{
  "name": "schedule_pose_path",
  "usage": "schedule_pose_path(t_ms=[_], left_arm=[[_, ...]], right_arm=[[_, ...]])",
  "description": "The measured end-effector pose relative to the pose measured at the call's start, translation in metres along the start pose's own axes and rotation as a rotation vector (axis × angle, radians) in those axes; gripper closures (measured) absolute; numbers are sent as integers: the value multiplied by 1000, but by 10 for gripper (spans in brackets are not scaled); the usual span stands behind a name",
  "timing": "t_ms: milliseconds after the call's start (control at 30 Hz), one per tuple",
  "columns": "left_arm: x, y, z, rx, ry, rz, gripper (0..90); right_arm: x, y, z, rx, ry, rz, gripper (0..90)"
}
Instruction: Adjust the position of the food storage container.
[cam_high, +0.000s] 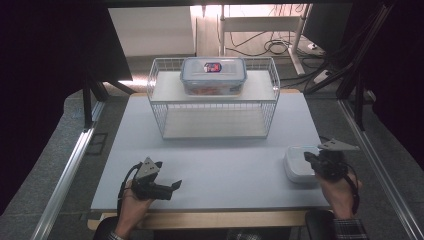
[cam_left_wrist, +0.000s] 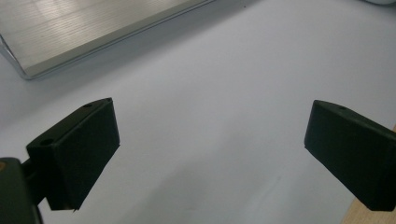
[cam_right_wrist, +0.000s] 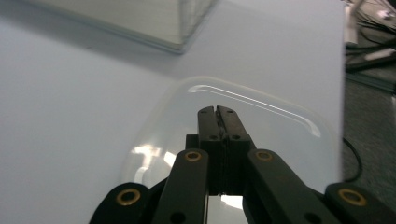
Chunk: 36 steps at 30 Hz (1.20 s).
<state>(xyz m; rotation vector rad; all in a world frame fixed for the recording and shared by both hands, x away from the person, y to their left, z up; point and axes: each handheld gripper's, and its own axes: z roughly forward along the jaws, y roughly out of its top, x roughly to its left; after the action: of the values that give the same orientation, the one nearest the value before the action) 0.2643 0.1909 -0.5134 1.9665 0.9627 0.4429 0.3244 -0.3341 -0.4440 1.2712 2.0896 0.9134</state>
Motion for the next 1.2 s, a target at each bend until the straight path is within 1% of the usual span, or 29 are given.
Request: schedule_pose_path(t_ms=[33,67,133,167,233,267,333,367,433,500,600,667,733,900,1100,1133,1200], left_arm=[[0,0,0,0,0,-1,31],[0,0,0,0,0,-1,31],[0,0,0,1,-1,-2,31],[0,0,1,4,-2,-5,31],[0,0,1,6,-1,-5,31],[0,0,1,6,0,-4,31],[0,0,1,5,0,-4,32],[0,-1,1,8,0,-4,32],[0,-1,1,12,0,-3,32],[0,-1,2,11,0,-4,31],[1,-1,2,12,-1,-5,31],[1,-1,3,15,-1,-5,31],[0,-1,3,17,-2,-4,32],[0,-1,3,19,-4,-3,32],[-1,-1,5,24,-10,0,32],[-1,-1,5,24,-10,0,32],[-1,-1,5,25,-12,0,33]], right_arm=[[-6,-2,-3,-1,-16,19,894],[-6,-2,-3,-1,-16,19,894],[-14,-5,-7,-4,-40,35,894],[-21,-8,-9,-2,-58,54,894],[-25,-11,-10,-1,-85,64,894],[-25,-11,-10,-1,-85,64,894],[-31,-13,-13,-1,-100,78,894],[-36,-16,-14,3,-124,91,893],[-42,-19,-15,3,-132,112,893],[-47,-22,-14,11,-148,120,893],[-50,-24,-11,22,-150,131,893],[-53,-27,-5,44,-151,130,893],[-55,-30,0,61,-141,137,893],[-55,-31,1,67,-132,148,893],[-45,-28,8,75,-73,141,893],[-45,-28,8,75,-73,141,893],[-40,-26,10,74,-38,137,893]])
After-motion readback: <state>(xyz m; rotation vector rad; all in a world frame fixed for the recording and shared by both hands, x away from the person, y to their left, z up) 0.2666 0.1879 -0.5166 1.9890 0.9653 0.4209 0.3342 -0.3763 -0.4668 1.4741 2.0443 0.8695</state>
